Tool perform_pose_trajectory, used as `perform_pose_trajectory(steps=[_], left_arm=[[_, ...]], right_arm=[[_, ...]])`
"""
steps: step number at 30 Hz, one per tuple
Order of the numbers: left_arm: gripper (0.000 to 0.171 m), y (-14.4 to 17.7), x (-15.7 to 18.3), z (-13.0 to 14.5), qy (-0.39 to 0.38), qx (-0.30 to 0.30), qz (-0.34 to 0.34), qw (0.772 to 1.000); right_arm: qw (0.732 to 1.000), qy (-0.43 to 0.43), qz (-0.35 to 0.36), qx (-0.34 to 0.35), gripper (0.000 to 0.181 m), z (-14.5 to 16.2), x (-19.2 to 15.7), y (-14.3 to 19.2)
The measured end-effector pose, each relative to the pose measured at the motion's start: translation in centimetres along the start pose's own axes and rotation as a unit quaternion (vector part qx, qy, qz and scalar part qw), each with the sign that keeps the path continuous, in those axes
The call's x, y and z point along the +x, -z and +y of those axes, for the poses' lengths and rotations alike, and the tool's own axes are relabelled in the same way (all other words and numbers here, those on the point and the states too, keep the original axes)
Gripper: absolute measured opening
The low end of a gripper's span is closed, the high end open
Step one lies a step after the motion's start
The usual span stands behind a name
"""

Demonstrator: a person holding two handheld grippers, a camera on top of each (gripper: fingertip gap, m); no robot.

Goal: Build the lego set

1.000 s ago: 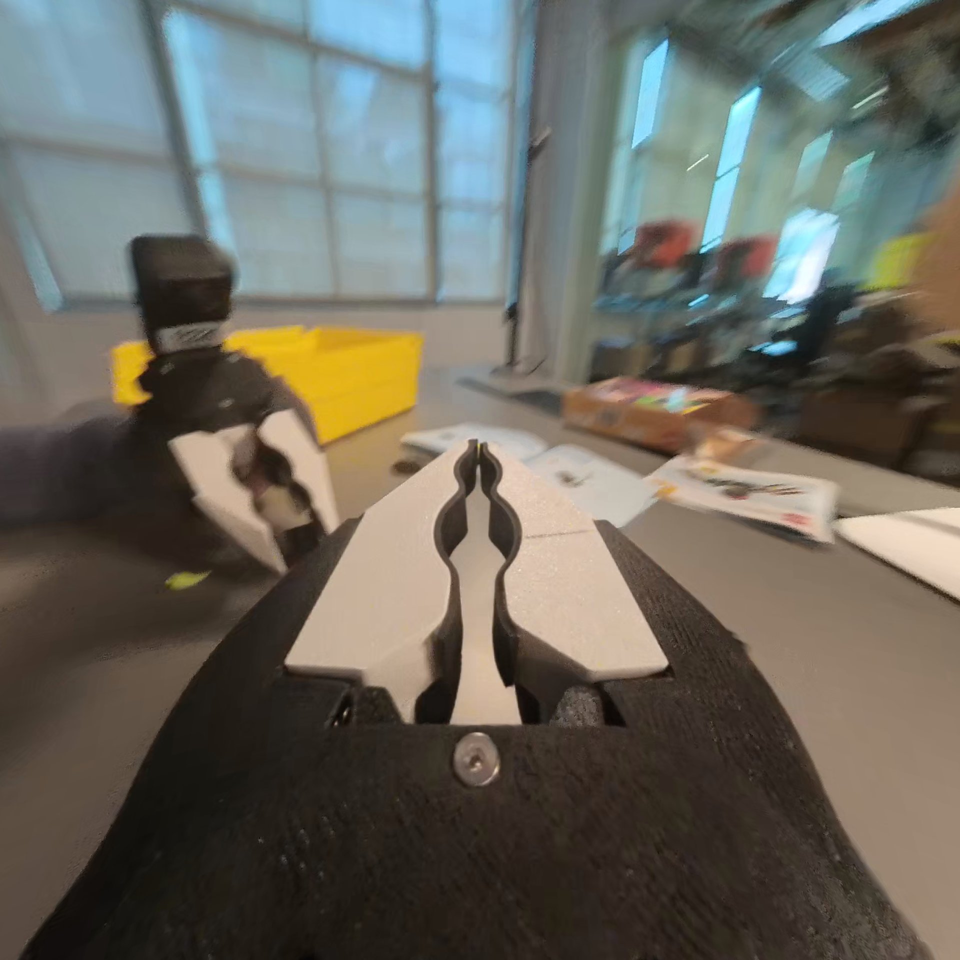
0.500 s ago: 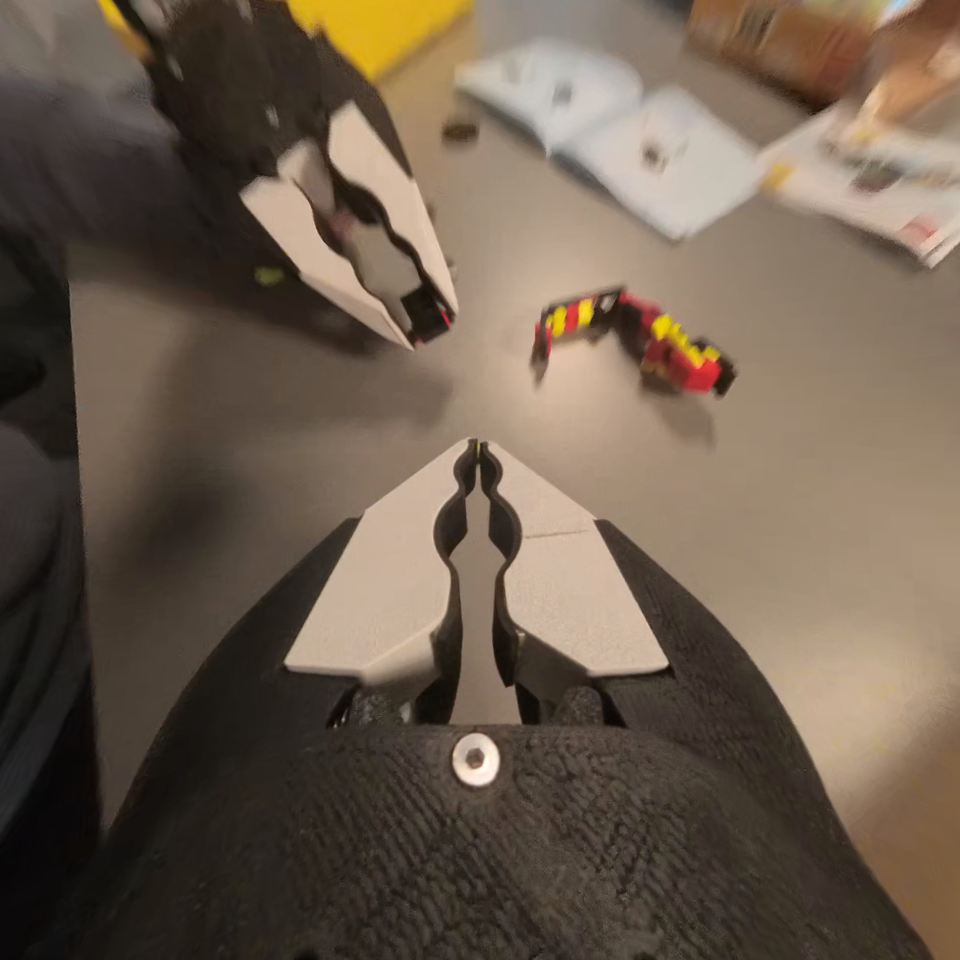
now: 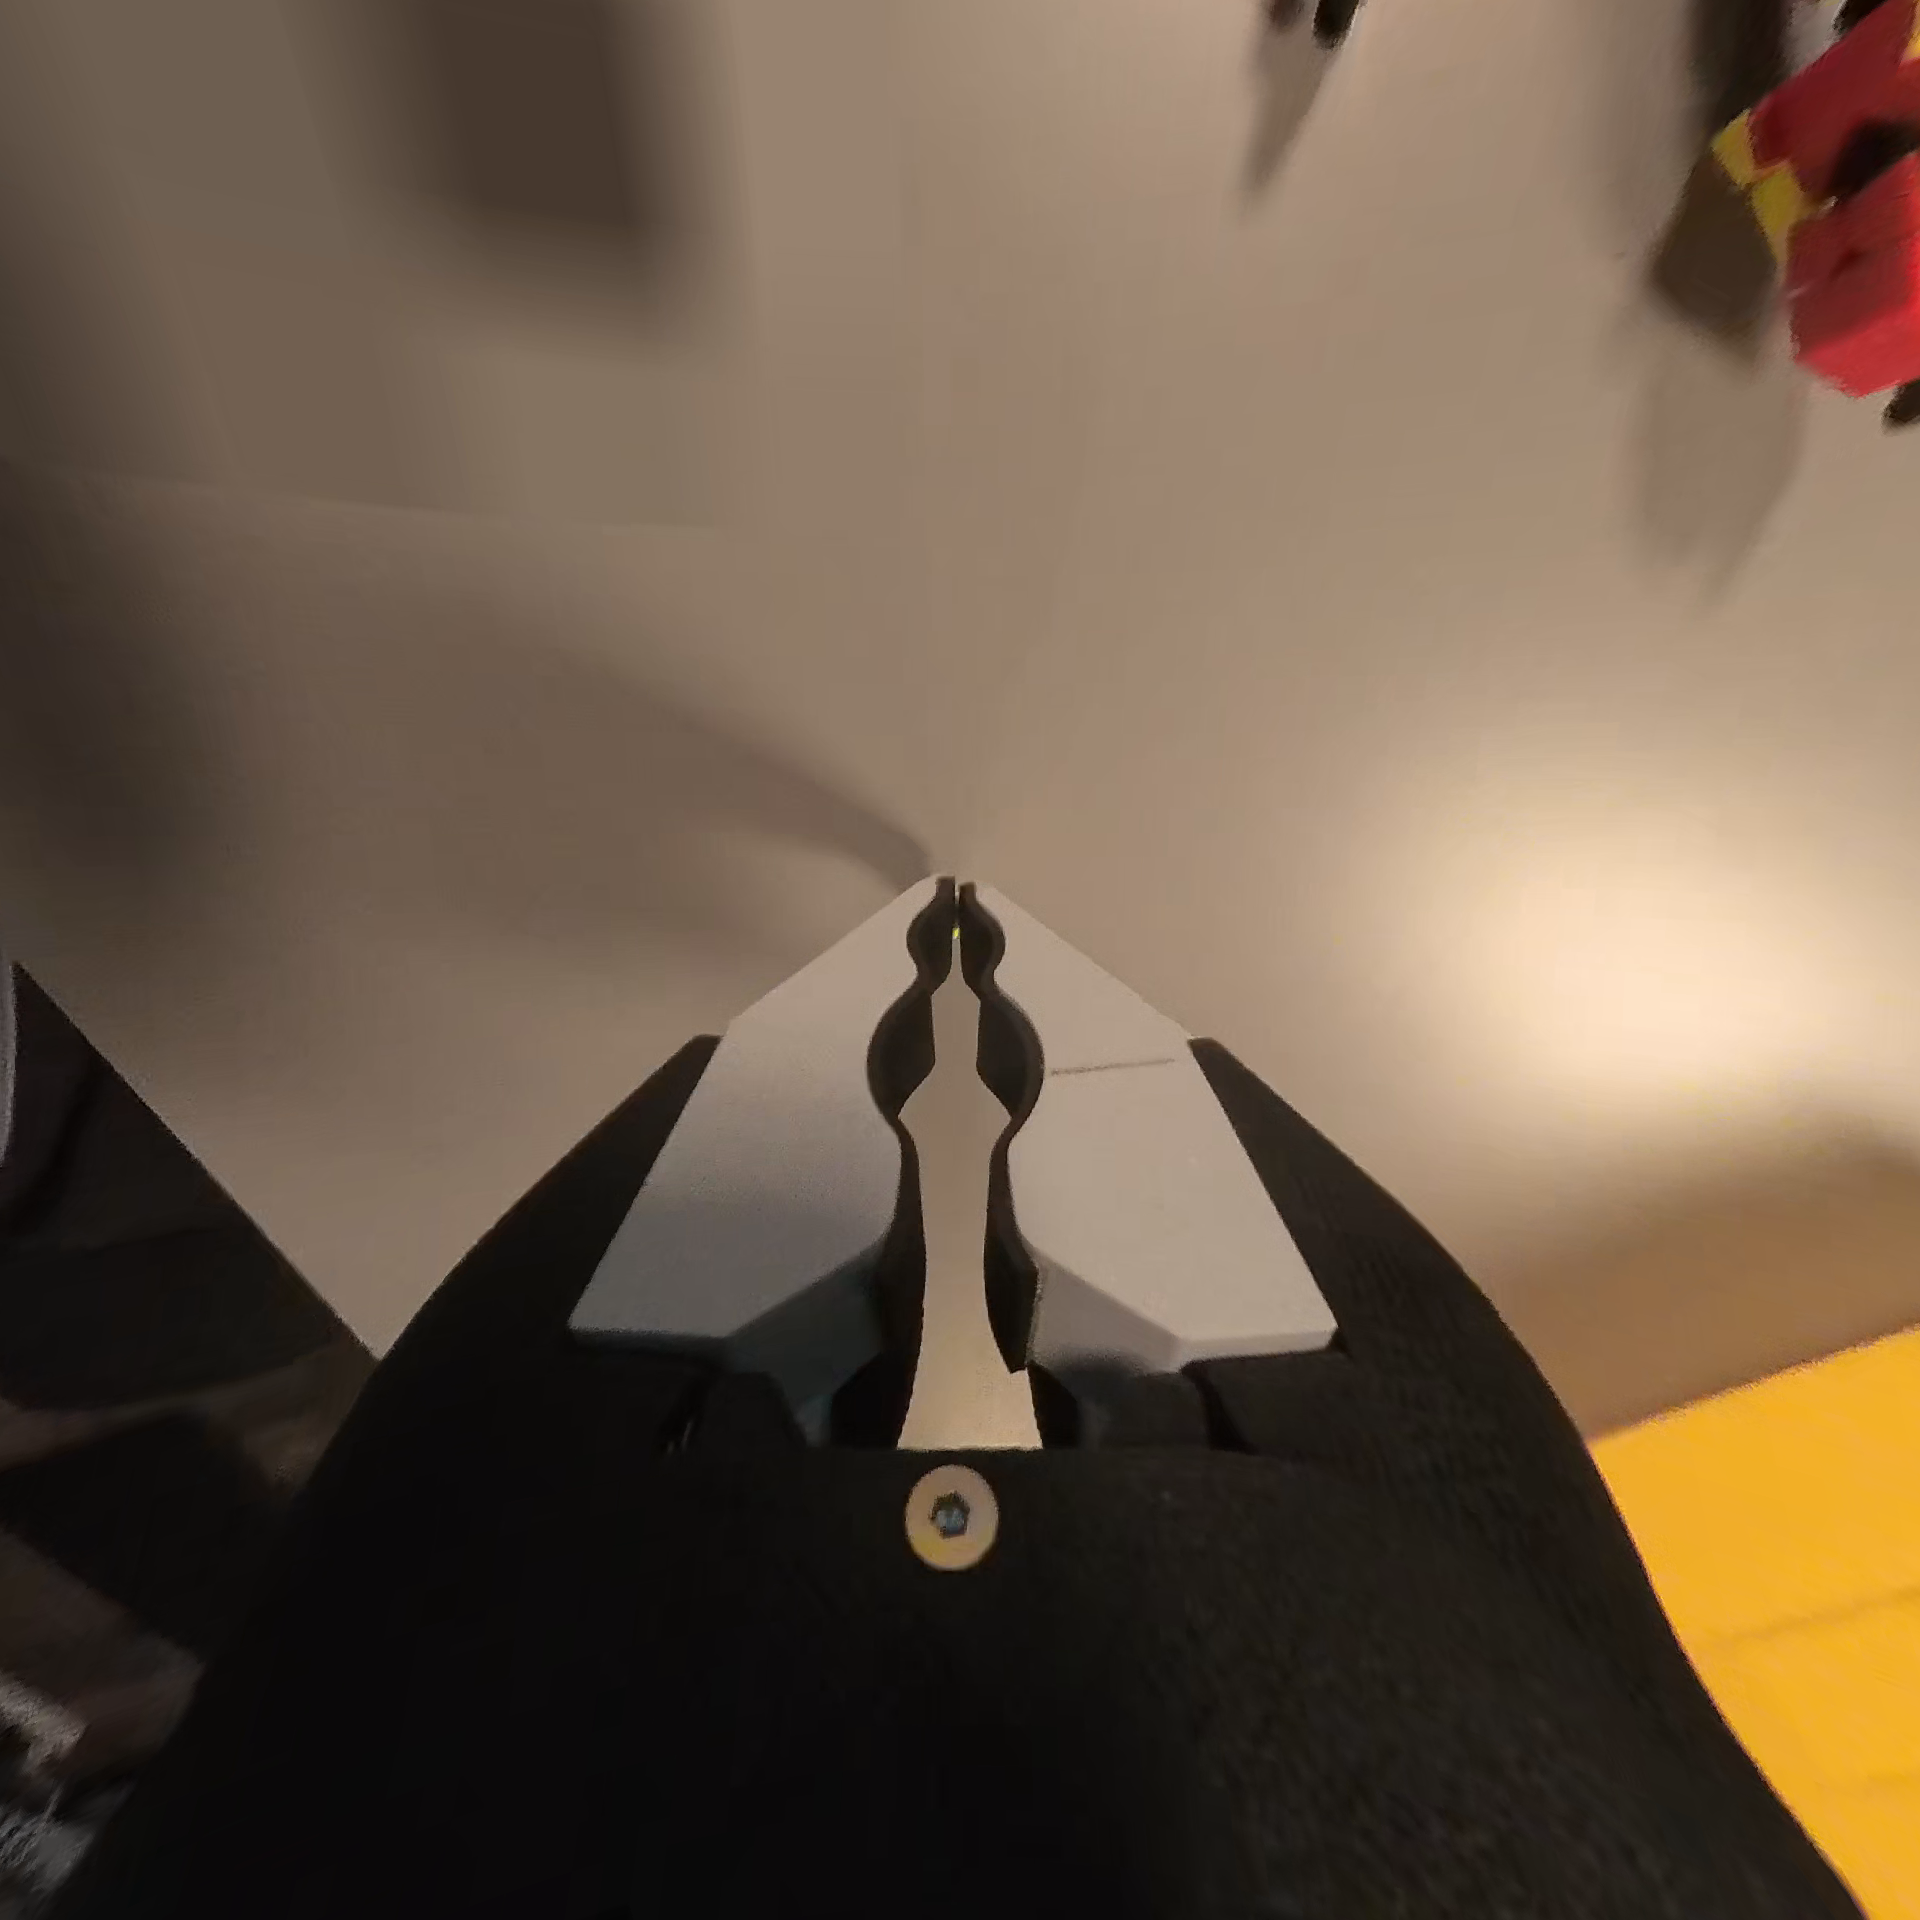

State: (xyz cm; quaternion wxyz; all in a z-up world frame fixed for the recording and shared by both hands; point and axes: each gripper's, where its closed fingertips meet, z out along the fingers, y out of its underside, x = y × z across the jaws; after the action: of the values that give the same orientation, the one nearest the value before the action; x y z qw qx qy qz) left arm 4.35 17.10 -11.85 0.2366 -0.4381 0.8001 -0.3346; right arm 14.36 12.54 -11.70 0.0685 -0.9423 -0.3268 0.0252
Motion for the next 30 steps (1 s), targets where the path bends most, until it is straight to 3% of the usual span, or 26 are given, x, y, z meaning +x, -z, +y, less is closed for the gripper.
perform_pose_trajectory(steps=[4,7,13,30], left_arm=[[0.025,0.0,0.3,0.1,0.029,0.005,0.042,0.999],[0.025,0.1,0.4,0.2,0.029,0.005,0.053,0.998],[0.026,0.1,0.4,0.2,0.022,0.006,0.056,0.998],[0.026,0.2,0.4,0.3,0.020,0.007,0.060,0.998]], right_arm=[[0.984,0.012,-0.006,0.180,0.000,-5.2,-1.7,2.4],[0.971,0.055,-0.002,0.232,0.000,-8.6,-3.9,3.3],[0.972,0.069,-0.035,0.220,0.000,-10.8,-5.3,1.0],[0.974,0.066,-0.066,0.205,0.000,-10.5,-4.8,-0.2]])
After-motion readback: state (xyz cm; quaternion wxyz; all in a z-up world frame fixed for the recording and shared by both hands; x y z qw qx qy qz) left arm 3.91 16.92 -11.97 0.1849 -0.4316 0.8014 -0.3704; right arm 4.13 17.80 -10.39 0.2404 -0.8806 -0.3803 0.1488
